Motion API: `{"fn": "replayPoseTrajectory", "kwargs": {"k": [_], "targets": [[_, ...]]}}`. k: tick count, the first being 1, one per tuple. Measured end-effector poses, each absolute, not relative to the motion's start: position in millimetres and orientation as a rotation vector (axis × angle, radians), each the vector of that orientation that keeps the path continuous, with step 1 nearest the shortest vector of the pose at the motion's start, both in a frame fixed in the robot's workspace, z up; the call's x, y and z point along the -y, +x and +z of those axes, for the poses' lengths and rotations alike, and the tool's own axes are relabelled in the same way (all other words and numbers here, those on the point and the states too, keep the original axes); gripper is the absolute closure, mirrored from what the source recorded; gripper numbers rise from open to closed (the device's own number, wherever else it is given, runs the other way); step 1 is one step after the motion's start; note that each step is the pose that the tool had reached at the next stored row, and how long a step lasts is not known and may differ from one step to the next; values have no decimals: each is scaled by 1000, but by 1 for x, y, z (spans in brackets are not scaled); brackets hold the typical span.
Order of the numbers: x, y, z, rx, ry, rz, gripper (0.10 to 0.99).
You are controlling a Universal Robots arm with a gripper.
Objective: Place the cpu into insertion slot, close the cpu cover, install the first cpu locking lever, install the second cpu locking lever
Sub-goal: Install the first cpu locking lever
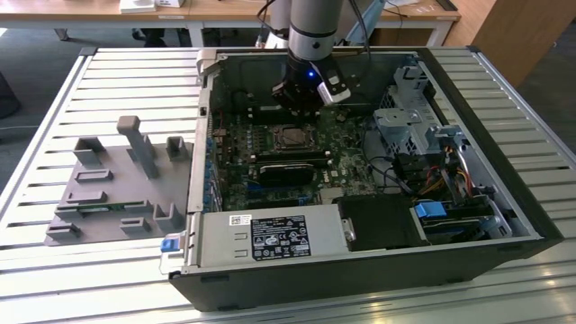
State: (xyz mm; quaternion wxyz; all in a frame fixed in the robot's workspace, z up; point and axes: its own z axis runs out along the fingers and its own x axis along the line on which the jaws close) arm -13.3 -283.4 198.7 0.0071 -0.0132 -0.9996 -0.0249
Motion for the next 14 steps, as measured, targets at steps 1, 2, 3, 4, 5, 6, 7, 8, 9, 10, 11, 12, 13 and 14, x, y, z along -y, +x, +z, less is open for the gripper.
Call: {"fn": "replayPoseTrajectory", "kwargs": {"k": [1,2,3,4,5,6,7,8,9,10,11,12,13,14], "targets": [[283,-13,198,3126,-41,-76,980],[283,-13,198,3126,-41,-75,980],[283,-13,198,3126,-41,-73,980],[283,-13,198,3126,-41,-73,980],[283,-13,198,3126,-41,-73,980],[283,-13,197,3126,-41,-73,980],[283,-13,197,3126,-41,-73,980],[283,-13,197,3126,-41,-72,980],[283,-13,197,3126,-41,-72,980],[283,-13,197,3126,-41,-72,980],[283,-13,197,3126,-41,-72,980],[283,-13,197,3126,-41,-73,980],[283,-13,197,3126,-41,-73,980],[283,-13,198,3126,-41,-73,980]]}}
